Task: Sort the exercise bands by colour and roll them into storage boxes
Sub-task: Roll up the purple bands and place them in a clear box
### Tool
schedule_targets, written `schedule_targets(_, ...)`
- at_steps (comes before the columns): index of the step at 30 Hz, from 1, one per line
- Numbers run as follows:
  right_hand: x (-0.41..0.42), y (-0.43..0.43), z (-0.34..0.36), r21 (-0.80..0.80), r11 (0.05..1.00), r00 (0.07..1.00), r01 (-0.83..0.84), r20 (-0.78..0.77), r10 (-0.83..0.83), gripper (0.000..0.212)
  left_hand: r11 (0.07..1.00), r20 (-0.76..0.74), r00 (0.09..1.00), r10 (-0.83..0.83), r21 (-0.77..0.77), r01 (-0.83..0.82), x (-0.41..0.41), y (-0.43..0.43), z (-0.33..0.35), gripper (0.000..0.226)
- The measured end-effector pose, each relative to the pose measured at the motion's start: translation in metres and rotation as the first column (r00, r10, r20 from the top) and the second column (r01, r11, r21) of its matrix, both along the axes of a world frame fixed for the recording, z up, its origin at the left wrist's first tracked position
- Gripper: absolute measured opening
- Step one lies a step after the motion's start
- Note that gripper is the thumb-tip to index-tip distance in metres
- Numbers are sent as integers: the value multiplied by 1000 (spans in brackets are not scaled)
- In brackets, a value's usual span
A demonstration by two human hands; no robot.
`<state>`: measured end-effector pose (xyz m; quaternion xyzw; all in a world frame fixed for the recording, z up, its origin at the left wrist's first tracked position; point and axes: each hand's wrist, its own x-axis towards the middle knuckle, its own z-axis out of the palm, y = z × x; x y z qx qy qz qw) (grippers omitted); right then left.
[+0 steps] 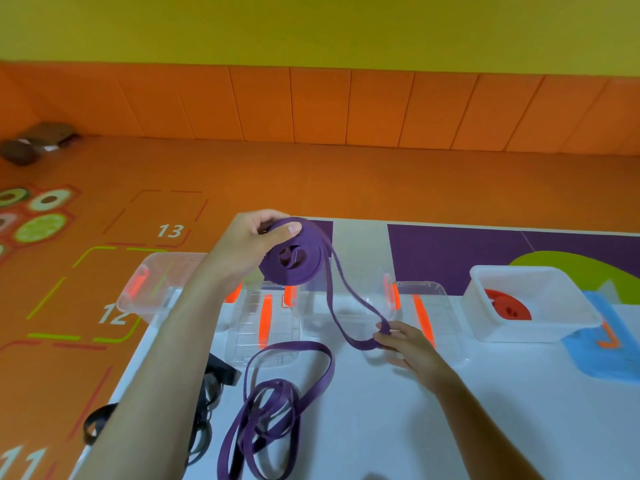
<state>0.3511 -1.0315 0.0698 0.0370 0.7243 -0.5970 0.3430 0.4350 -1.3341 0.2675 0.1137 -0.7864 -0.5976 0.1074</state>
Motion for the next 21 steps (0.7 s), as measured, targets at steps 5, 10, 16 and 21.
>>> schedule_targets(5,-10,-13,56,45,987,951,-157,-262,164,69,956,-13,978,-209,-213,202,2,18,7,12)
schedule_targets(10,-6,-58,126,-211,927,793,-312,-595,131,51,915,-32,960,-277,-314,253,-2,35,10,14)
schedule_targets(16,5,-72,153,-190,961,677,-201,-736,-4,29,903,-70,971,-227,-389,183,-4,37,12,13)
schedule_targets(21,7,-66,158,-263,938,725,-225,-688,-19,27,958,-173,974,-149,-268,99,-2,44,10,11)
